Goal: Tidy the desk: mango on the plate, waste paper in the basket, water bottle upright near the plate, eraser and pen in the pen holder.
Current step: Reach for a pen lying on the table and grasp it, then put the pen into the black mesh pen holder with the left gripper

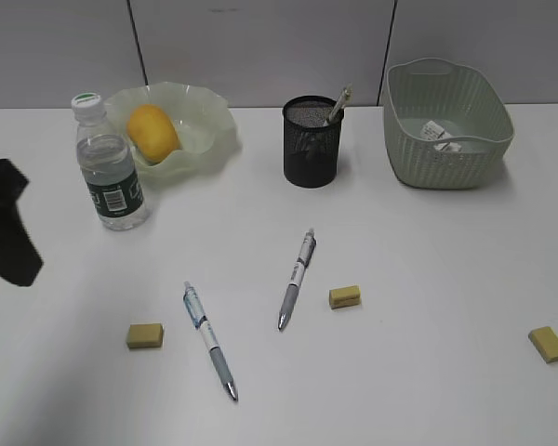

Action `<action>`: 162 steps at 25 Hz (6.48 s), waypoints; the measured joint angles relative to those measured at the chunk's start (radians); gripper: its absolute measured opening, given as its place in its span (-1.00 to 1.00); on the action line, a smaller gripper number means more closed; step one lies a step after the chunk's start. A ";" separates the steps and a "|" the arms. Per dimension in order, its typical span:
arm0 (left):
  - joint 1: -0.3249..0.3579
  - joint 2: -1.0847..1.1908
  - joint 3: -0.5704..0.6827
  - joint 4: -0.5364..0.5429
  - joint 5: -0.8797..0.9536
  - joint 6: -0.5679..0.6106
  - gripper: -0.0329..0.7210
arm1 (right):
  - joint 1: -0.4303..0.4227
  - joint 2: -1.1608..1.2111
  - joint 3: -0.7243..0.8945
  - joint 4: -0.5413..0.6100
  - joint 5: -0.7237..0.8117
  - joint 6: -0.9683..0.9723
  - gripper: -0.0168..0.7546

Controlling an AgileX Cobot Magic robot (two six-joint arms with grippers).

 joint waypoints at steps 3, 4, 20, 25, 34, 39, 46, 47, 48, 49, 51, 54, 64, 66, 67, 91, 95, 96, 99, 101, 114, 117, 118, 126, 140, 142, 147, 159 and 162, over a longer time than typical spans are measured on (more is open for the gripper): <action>-0.083 0.091 -0.088 0.002 0.000 -0.026 0.16 | 0.000 0.000 0.000 0.000 0.000 0.000 0.19; -0.110 0.129 -0.124 0.006 0.000 -0.033 0.16 | 0.000 0.000 0.000 0.000 0.000 0.000 0.19; -0.300 0.747 -0.710 0.094 -0.001 -0.078 0.16 | 0.000 0.000 0.000 0.000 0.000 0.000 0.19; -0.328 0.883 -0.844 0.116 -0.001 -0.078 0.16 | 0.000 0.000 0.000 0.000 0.000 0.000 0.19; -0.374 1.029 -0.917 0.163 0.000 -0.078 0.16 | 0.000 0.000 0.000 0.000 -0.001 0.000 0.18; -0.387 1.054 -0.918 0.167 -0.009 -0.078 0.16 | 0.000 0.000 0.000 0.000 -0.002 0.000 0.18; -0.401 1.073 -0.921 0.175 -0.045 -0.080 0.16 | 0.000 0.000 0.000 0.000 -0.003 0.000 0.18; -0.405 1.081 -0.923 0.182 -0.046 -0.088 0.16 | 0.000 0.000 0.000 0.000 -0.003 0.000 0.18; -0.411 1.087 -0.923 0.196 -0.046 -0.095 0.16 | 0.000 0.000 0.000 0.000 -0.003 0.000 0.18; -0.417 1.091 -0.923 0.212 -0.047 -0.102 0.16 | 0.000 0.000 0.000 0.000 -0.003 0.000 0.18; -0.430 1.099 -0.923 0.229 -0.053 -0.117 0.16 | 0.000 0.000 0.000 0.000 -0.003 0.000 0.18; -0.437 1.104 -0.923 0.239 -0.072 -0.131 0.16 | 0.000 0.000 0.000 0.000 -0.003 0.000 0.18; -0.438 1.104 -0.923 0.241 -0.114 -0.133 0.06 | 0.000 0.000 0.000 0.000 -0.004 0.001 0.18; -0.438 1.104 -0.923 0.241 -0.117 -0.131 0.05 | 0.000 0.000 0.000 0.000 -0.004 0.001 0.18; -0.438 1.104 -0.923 0.241 -0.117 -0.127 0.04 | 0.000 0.000 0.000 0.000 -0.004 0.001 0.18; -0.434 1.113 -0.930 0.255 -0.066 -0.073 -0.65 | 0.000 0.000 0.000 0.000 -0.004 0.001 0.18; -0.435 1.082 -0.925 0.240 -0.028 -0.073 -0.65 | 0.000 0.000 0.000 0.000 -0.004 0.001 0.18; -0.435 1.068 -0.925 0.239 -0.025 -0.073 -0.65 | 0.000 0.000 0.000 0.000 -0.004 0.001 0.18; -0.435 1.027 -0.925 0.239 -0.024 -0.073 -0.65 | 0.000 0.000 0.000 0.000 -0.004 0.001 0.18; -0.435 1.004 -0.924 0.237 -0.030 -0.073 -0.65 | 0.000 0.000 0.000 0.000 -0.004 0.001 0.18; -0.418 0.702 -0.540 0.214 -0.466 -0.077 -0.65 | 0.000 0.000 0.000 0.000 -0.005 0.001 0.18; -0.398 0.610 -0.405 0.215 -0.671 -0.077 -0.65 | 0.000 0.000 0.000 0.000 -0.005 0.001 0.18; -0.393 0.585 -0.371 0.220 -0.736 -0.077 -0.65 | 0.000 0.000 0.000 0.000 -0.005 0.001 0.18; -0.356 0.553 -0.324 0.250 -1.153 -0.078 -0.65 | 0.000 0.000 0.000 0.000 -0.005 0.001 0.18; -0.269 0.758 -0.328 0.255 -1.890 -0.078 -0.65 | 0.000 0.000 0.000 0.000 -0.005 0.001 0.18; -0.259 0.793 -0.351 0.253 -1.915 -0.078 -0.65 | 0.000 0.000 0.000 0.000 -0.005 0.001 0.18; -0.255 0.879 -0.445 0.257 -1.927 -0.078 -0.65 | 0.000 0.000 0.000 0.000 -0.005 0.001 0.18; -0.250 1.024 -0.542 0.272 -1.911 -0.078 -0.65 | 0.000 0.000 0.000 0.000 -0.006 0.001 0.18; -0.249 1.036 -0.546 0.284 -1.904 -0.078 -0.65 | 0.000 0.000 0.000 0.000 -0.007 0.001 0.18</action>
